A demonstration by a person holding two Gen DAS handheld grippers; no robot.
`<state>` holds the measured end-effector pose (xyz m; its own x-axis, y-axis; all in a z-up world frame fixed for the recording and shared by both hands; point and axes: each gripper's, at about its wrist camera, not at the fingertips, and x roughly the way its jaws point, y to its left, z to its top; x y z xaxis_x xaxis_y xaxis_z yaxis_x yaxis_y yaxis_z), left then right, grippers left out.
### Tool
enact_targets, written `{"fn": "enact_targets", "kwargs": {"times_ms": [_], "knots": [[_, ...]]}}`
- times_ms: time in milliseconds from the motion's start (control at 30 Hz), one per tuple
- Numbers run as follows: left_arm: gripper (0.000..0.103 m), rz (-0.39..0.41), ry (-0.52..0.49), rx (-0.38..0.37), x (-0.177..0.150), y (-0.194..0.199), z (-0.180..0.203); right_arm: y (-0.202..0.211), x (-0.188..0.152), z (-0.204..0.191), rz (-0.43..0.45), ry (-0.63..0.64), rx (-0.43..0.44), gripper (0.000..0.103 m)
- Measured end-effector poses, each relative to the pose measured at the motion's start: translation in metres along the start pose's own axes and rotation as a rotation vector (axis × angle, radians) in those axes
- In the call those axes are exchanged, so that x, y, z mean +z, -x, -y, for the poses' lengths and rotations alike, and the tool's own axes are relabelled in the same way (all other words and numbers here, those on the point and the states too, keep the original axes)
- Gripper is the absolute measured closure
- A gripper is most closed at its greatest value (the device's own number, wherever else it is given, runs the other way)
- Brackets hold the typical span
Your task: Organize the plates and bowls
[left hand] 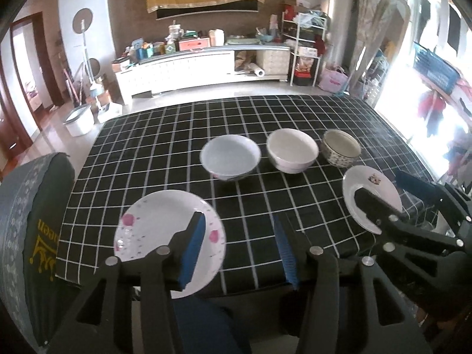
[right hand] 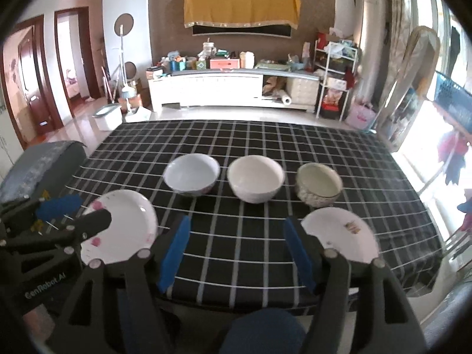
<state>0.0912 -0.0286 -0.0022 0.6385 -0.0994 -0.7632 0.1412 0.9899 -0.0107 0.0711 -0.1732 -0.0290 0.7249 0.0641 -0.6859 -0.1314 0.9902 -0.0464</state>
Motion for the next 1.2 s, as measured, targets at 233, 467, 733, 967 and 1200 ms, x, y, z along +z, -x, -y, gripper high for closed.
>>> {"fn": "enact_targets", "kwargs": {"times_ms": [233,467,733,967,1200], "knots": [[0.057,-0.052,-0.034,-0.022,0.002,-0.025,0.031,-0.01,-0.011,0.047,-0.027,-0.122,-0.064,0.033],[0.057,-0.097,-0.066,-0.076,0.016,-0.053,0.066,-0.015,-0.013,0.097,-0.035,-0.202,-0.065,0.032],[0.057,-0.16,-0.136,-0.137,0.032,-0.092,0.118,-0.031,-0.021,0.145,-0.066,-0.244,-0.126,0.033],[0.066,-0.223,-0.174,-0.192,0.039,-0.131,0.152,-0.054,-0.037,0.185,-0.131,-0.302,-0.13,0.034],[0.07,-0.29,-0.186,-0.221,0.041,-0.167,0.168,-0.084,-0.05,0.208,-0.211,-0.331,-0.117,0.069]]}}
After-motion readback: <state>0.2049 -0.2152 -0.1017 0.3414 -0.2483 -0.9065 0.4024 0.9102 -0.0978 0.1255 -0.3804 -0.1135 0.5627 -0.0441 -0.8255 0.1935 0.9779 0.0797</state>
